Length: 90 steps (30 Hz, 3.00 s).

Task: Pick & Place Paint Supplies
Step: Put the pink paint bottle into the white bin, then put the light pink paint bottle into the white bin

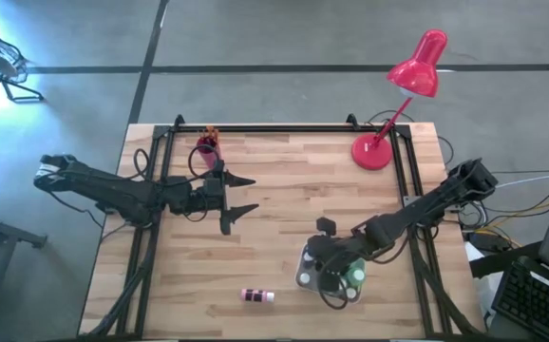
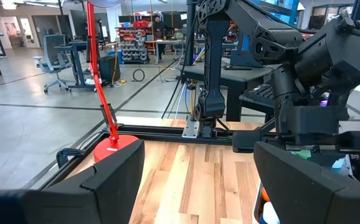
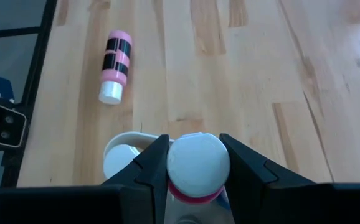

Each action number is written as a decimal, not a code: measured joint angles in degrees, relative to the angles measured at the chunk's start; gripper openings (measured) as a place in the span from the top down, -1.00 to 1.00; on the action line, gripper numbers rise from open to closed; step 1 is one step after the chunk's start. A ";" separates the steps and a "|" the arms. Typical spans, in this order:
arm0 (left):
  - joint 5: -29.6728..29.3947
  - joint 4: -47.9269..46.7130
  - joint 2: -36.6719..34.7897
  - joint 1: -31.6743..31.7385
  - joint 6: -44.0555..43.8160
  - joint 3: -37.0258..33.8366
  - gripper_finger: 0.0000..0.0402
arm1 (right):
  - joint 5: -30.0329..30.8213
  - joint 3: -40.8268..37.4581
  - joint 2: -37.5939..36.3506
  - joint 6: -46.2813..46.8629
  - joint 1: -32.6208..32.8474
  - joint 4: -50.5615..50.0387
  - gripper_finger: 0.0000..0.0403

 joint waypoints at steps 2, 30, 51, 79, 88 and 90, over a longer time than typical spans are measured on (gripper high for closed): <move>0.00 0.00 0.00 0.00 0.00 0.00 -0.53 | 0.00 -0.03 0.25 0.42 0.00 -0.09 0.45; -0.02 -0.87 0.00 0.02 0.09 -0.02 -0.53 | 2.11 -0.22 4.76 4.60 0.81 0.69 0.45; 0.00 -2.21 0.00 0.00 -0.32 -0.02 -0.53 | 2.06 -0.09 4.44 2.50 0.76 0.65 -0.05; 15.96 -26.75 2.96 -7.91 -12.64 -0.13 -0.45 | 4.11 32.41 1.48 -17.75 -0.46 -23.37 0.61; 14.78 -26.25 14.81 -15.10 -19.14 1.72 -0.45 | 4.12 37.54 1.46 -17.61 -1.18 -31.26 0.72; 14.39 -26.33 18.45 -16.47 -19.84 3.45 -0.45 | 4.33 37.62 1.46 -17.50 -1.37 -32.15 0.71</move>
